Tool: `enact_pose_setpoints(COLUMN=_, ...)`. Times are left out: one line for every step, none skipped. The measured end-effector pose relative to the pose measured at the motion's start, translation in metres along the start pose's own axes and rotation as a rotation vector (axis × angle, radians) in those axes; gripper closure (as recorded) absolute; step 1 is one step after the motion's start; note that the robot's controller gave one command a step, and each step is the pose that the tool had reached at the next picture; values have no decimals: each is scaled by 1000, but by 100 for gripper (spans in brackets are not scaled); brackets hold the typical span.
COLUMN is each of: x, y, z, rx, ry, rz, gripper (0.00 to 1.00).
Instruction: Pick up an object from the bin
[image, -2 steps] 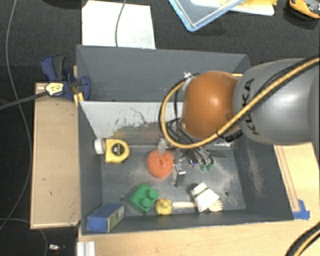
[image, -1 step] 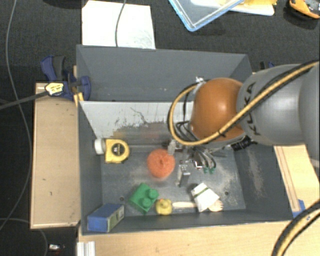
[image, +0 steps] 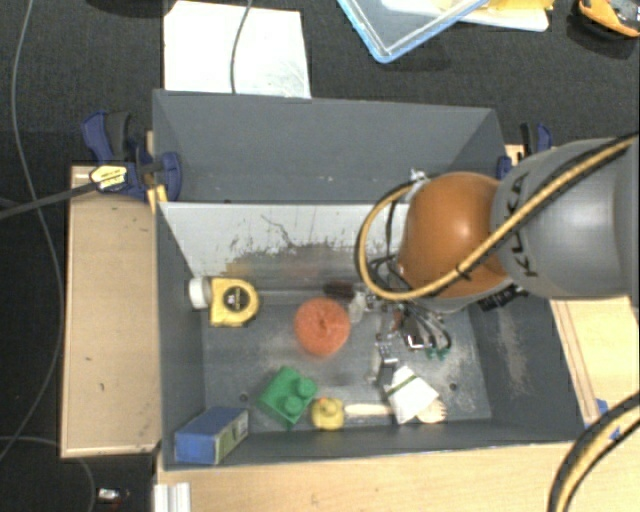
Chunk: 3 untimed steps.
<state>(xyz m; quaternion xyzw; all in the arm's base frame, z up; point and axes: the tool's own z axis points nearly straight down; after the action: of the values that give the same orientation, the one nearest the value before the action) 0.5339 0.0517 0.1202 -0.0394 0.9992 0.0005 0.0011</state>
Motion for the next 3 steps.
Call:
enact_pose_setpoints(x=-18, y=46, z=14, rx=-1, ry=-5, rz=20, gripper=0)
enact_pose_setpoints(x=-54, y=13, z=36, rx=1, ry=-9, rz=-84, gripper=0)
enact_pose_setpoints(x=-10, y=42, z=41, rx=-3, ry=-12, rz=-106, gripper=100)
